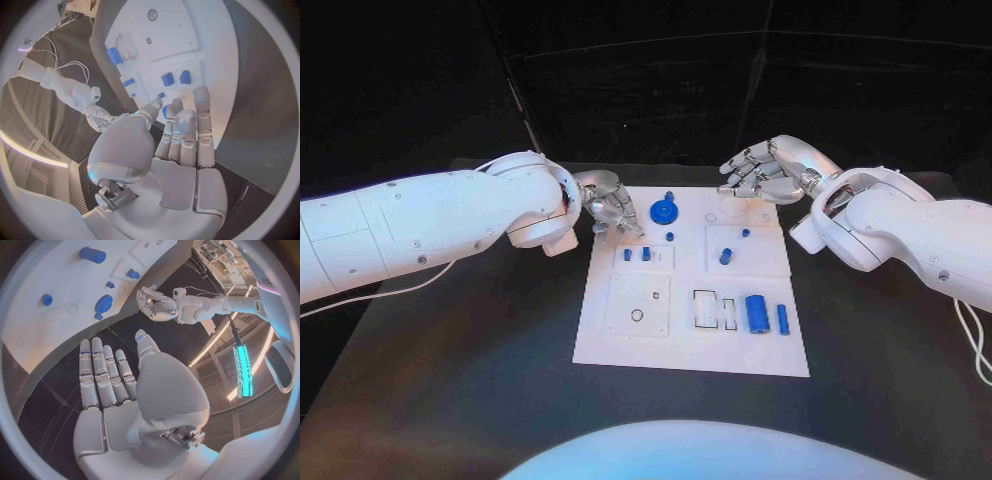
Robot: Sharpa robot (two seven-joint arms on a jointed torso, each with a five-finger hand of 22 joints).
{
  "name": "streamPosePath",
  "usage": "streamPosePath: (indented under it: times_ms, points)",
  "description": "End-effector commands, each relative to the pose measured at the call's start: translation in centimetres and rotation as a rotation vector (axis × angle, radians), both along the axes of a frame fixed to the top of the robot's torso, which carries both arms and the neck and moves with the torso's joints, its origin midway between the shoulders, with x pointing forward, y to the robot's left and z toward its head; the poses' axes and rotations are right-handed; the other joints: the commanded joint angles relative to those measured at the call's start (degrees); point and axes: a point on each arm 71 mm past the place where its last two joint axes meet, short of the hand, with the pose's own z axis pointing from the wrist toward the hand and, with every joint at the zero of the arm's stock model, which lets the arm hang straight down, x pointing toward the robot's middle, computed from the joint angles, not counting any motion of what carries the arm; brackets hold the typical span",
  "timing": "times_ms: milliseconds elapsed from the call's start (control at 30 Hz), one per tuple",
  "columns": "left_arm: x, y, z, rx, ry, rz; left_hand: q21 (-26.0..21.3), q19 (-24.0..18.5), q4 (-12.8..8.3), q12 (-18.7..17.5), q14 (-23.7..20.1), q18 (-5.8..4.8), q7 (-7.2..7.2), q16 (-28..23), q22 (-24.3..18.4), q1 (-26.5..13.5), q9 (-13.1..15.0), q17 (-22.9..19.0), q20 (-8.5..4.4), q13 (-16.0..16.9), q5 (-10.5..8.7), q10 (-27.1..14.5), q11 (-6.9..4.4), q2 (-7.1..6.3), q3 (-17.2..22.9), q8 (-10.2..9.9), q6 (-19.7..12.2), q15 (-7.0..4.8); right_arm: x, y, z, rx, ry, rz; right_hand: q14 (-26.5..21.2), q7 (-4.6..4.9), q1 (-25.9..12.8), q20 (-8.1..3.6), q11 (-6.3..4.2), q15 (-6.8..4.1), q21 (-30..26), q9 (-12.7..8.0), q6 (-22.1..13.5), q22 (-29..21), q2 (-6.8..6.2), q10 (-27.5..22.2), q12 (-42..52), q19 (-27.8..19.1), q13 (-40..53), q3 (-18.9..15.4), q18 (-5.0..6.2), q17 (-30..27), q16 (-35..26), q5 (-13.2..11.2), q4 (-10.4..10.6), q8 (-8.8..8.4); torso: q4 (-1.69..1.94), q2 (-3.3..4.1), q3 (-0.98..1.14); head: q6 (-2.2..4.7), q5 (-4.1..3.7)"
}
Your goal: Assemble the parts on the task board
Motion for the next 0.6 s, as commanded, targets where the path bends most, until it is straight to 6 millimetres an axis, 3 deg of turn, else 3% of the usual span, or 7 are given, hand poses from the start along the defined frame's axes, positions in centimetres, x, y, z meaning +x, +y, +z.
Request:
streamPosePath:
  times_ms: [33, 100, 133, 200, 367, 467, 600]
  points:
    - [0.4, -1.7, 1.7, -0.203, -0.174, -0.099, -3.8, -2.4, -2.2, -5.2, -5.9, -0.13, 2.03, -7.4, -2.3, 3.2, -3.5, -7.9, 1.54, -4.7, -0.16, -4.2, 2.18, -1.06, 2.5, -2.9, -0.2, 1.92, 0.0, 0.1, 0.2, 0.01, -0.012, 0.004, -0.1, 3.83, -0.1, 0.23, 0.11, 0.36, -0.4, -0.1, -0.4, -0.1, 0.71, -0.5, 0.3, 0.1, -0.1, 0.0, 0.16, -0.1, -0.1, 0.2, -0.3, 0.36, -0.17, 0.03, 0.0, 0.19, -0.17]
    - [0.6, -2.4, 2.1, -0.218, -0.231, -0.143, -5.0, -2.3, -3.1, -7.6, -6.4, 0.03, 2.45, -8.0, -3.2, 4.4, -6.1, -8.9, 2.42, -7.7, -0.15, -4.6, 2.97, -1.73, 3.9, -5.0, 0.5, 2.26, 0.0, 0.1, 0.2, 0.01, -0.012, 0.005, -0.1, 3.82, -0.1, 0.24, 0.11, 0.36, -0.4, -0.1, -0.4, -0.1, 0.71, -0.5, 0.3, 0.1, -0.1, 0.0, 0.16, -0.1, -0.2, 0.2, -0.3, 0.36, -0.13, 0.03, 0.0, 0.3, -0.31]
    - [0.6, -2.5, 2.1, -0.22, -0.236, -0.146, -5.0, -2.2, -3.2, -7.8, -6.3, 0.1, 2.5, -8.0, -3.3, 4.5, -6.4, -9.0, 2.46, -8.0, -0.15, -4.5, 2.95, -1.86, 4.0, -5.3, 0.5, 2.27, 0.0, 0.1, 0.2, 0.01, -0.012, 0.005, -0.1, 3.82, -0.1, 0.24, 0.11, 0.36, -0.4, -0.1, -0.4, -0.1, 0.71, -0.5, 0.3, 0.1, -0.1, 0.0, 0.16, -0.1, -0.2, 0.2, -0.3, 0.36, -0.13, 0.04, -0.01, 0.33, -0.33]
    - [0.7, -3.1, 2.2, -0.228, -0.279, -0.179, -4.7, -0.1, -3.8, -9.4, -4.1, 0.7, 2.45, -6.7, -3.5, 5.0, -9.6, -9.5, 2.83, -11.3, -0.24, -3.2, 2.94, -2.7, 4.9, -7.6, 1.6, 2.34, 0.1, 0.1, 0.2, 0.01, -0.012, 0.006, -0.1, 3.82, -0.1, 0.24, 0.11, 0.36, -0.4, -0.1, -0.4, -0.1, 0.72, -0.5, 0.3, 0.1, -0.1, 0.0, 0.16, -0.1, -0.2, 0.2, -0.3, 0.36, -0.04, 0.07, -0.05, 0.5, -0.55]
    - [1.1, -4.1, 1.8, -0.185, -0.36, -0.246, -5.3, 0.3, -4.3, -11.8, -4.2, 0.66, 2.24, -6.7, -4.0, 4.8, -12.4, -10.5, 2.97, -14.8, -1.04, -3.8, 2.98, -4.38, 4.6, -9.3, 3.2, 2.35, 0.1, 0.1, 0.2, 0.009, -0.012, 0.004, -0.1, 3.8, 0.0, 0.25, 0.11, 0.36, -0.5, -0.1, -0.4, -0.1, 0.75, -0.5, 0.4, 0.1, -0.2, 0.1, 0.16, -0.1, -0.2, 0.2, -0.4, 0.38, 0.0, 0.05, -0.01, 0.72, -0.73]
    - [1.3, -4.6, 1.1, -0.119, -0.402, -0.308, -5.9, 0.7, -3.8, -13.2, -3.9, 0.71, 2.17, -6.5, -4.5, 3.4, -14.1, -11.2, 3.18, -16.8, -2.51, -4.6, 3.05, -6.39, 2.0, -10.6, 3.4, 2.61, 0.2, 0.0, 0.2, 0.009, -0.01, 0.002, -0.1, 3.8, 0.0, 0.26, 0.1, 0.36, -0.5, -0.1, -0.4, -0.1, 0.77, -0.5, 0.4, 0.1, -0.2, 0.1, 0.17, -0.1, -0.2, 0.3, -0.4, 0.39, -0.02, 0.02, 0.0, 0.86, -0.88]
    - [1.5, -5.1, 0.3, -0.031, -0.439, -0.377, -5.3, 3.4, -3.8, -14.4, 0.8, 0.81, 1.56, -1.0, -4.5, 4.1, -15.8, -5.9, 2.71, -18.7, -2.58, -4.6, 2.5, -6.74, -0.7, -11.8, 4.2, 2.01, 0.2, 0.0, 0.1, 0.008, -0.009, 0.001, -0.1, 3.8, 0.0, 0.26, 0.1, 0.36, -0.5, -0.1, -0.4, -0.1, 0.78, -0.5, 0.4, 0.1, -0.2, 0.1, 0.17, -0.2, -0.2, 0.3, -0.4, 0.39, -0.16, 0.07, -0.04, 1.15, -1.0]
